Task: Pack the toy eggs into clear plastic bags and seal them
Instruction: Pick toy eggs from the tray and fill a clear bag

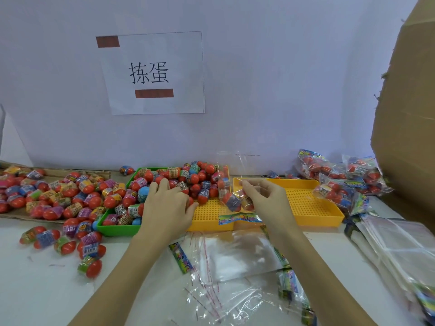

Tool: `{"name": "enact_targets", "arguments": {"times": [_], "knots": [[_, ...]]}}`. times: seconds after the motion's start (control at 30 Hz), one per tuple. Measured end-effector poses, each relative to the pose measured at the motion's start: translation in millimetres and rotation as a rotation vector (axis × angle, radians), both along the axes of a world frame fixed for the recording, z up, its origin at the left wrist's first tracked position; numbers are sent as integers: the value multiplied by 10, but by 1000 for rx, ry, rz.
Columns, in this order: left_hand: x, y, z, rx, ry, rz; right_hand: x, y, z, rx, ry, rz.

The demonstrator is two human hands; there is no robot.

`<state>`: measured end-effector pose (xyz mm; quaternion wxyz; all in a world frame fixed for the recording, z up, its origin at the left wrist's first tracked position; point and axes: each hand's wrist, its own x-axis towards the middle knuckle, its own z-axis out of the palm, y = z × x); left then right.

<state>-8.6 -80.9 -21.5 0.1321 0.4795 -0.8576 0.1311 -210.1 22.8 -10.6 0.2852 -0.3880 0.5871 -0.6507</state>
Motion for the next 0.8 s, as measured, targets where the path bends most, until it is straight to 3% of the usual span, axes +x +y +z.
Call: {"name": "enact_targets", "arguments": {"times": [0.17, 0.27, 0.33, 0.47, 0.57, 0.7, 0.8], "knots": [[30, 10, 77, 1, -159, 24, -18, -18, -5, 15, 17, 2], [11, 20, 87, 35, -136, -5, -25, -15, -7, 29, 44, 7], [-9, 7, 75, 21, 68, -79, -37, -8, -9, 39, 58, 22], [-81, 60, 139, 35, 823, -280, -48, 11, -14, 74, 146, 36], [-125, 125, 220, 72, 1165, -367, -46, 17, -29, 86, 260, 52], [-151, 229, 292, 344, 1371, -524, -4, 10, -64, 104, 435, 92], [-167, 270, 295, 372, 1382, -522, 36, 0, -82, 82, 490, 100]]}}
